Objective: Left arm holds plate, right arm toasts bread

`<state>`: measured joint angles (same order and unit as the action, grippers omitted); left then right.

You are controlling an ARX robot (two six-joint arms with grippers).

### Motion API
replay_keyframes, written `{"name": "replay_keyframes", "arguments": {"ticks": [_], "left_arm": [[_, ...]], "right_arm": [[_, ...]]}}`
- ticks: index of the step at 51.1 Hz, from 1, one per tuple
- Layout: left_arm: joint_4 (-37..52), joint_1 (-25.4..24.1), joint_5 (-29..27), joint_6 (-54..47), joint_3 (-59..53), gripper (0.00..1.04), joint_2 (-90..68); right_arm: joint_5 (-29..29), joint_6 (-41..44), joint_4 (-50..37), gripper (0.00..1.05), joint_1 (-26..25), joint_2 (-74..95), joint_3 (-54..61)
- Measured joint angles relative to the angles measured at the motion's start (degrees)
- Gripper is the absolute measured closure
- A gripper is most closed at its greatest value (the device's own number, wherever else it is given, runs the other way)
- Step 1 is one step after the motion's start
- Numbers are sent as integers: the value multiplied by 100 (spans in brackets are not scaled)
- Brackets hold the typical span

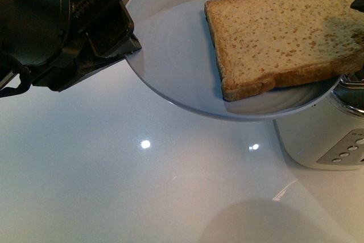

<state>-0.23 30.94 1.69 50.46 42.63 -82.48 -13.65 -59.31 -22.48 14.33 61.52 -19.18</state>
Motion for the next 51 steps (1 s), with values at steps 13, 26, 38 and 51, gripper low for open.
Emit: {"name": "replay_keyframes", "arguments": {"ticks": [13,26,38,51], "left_arm": [[0,0,0,0,0,101,0],[0,0,2,0,0,101,0],[0,0,2,2,0,101,0],[2,0,2,2,0,101,0]], "right_arm": [[-55,-144,-37,78,2,81,0],[-74,-155,85,102,-50,17,0],[-205,111,787,102,-531,-660,-400],[-79,986,1480,102,-1176,-1123,-1314]]}}
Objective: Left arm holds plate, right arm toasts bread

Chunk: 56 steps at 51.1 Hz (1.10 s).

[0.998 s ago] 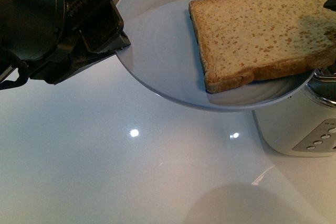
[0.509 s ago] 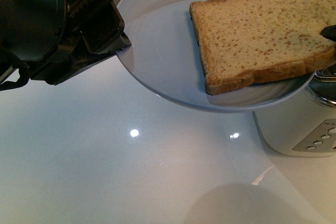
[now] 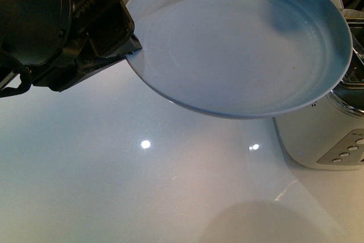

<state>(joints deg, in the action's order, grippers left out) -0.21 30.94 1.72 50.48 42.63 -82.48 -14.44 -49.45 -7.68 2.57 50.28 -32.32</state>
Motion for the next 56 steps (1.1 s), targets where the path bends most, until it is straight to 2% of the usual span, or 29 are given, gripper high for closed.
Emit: {"name": "replay_keyframes", "arguments": {"ticks": [7,12,19,24,37,56], "left_arm": [[0,0,0,0,0,101,0],[0,0,0,0,0,101,0],[0,0,0,0,0,101,0],[0,0,0,0,0,101,0],[0,0,9,0,0,101,0],[2,0,11,0,0,101,0]], "right_arm": [[350,713,232,102,-293,-48,-409],[748,1650,131,102,-396,63,-551],[1174,2693,-310,102,-332,575,-546],[1401,3141,-605,102,-216,935,-459],[1904,3783,-1189,102,122,1648,-142],[2107,4054,-1740,102,249,2225,210]]}}
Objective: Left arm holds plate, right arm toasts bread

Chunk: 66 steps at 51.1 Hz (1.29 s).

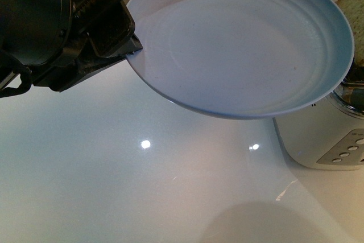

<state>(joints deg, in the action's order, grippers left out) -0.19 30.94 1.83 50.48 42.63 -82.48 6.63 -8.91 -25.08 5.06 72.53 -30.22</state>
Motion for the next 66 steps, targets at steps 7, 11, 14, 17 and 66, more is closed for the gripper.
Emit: {"name": "replay_keyframes", "arguments": {"ticks": [7,11,14,17,66], "left_arm": [[7,0,0,0,0,101,0],[7,0,-2,0,0,101,0],[7,0,2,0,0,101,0],[7,0,0,0,0,101,0],[7,0,-2,0,0,101,0]], "right_arm": [[9,55,-249,102,-31,258,96],[26,83,-323,102,-35,367,120],[35,101,-369,102,-37,439,136],[52,107,-391,102,-44,505,142],[295,295,-614,102,267,1241,151]]}}
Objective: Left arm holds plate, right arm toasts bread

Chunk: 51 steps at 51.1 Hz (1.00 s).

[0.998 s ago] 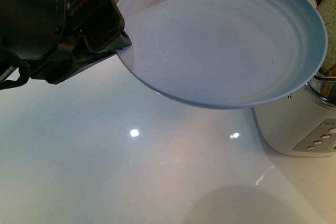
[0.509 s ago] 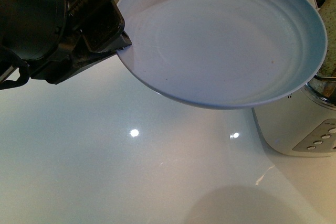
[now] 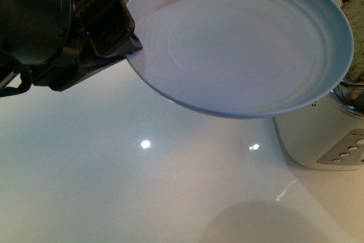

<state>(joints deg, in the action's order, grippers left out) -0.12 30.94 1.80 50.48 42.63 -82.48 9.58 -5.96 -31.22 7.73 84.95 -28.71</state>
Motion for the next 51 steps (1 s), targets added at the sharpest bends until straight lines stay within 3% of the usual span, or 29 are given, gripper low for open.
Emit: {"name": "replay_keyframes", "arguments": {"ticks": [3,8,18,33,51], "left_arm": [[0,0,2,0,0,101,0],[0,0,2,0,0,101,0],[0,0,4,0,0,101,0],[0,0,2,0,0,101,0],[0,0,4,0,0,101,0]], "right_arm": [[7,20,-26,100,13,48,9],[4,24,-59,79,26,76,52],[-2,15,-61,56,24,20,160],[-85,-127,118,8,-164,-573,339],[-177,-372,957,9,-446,-2465,896]]}}
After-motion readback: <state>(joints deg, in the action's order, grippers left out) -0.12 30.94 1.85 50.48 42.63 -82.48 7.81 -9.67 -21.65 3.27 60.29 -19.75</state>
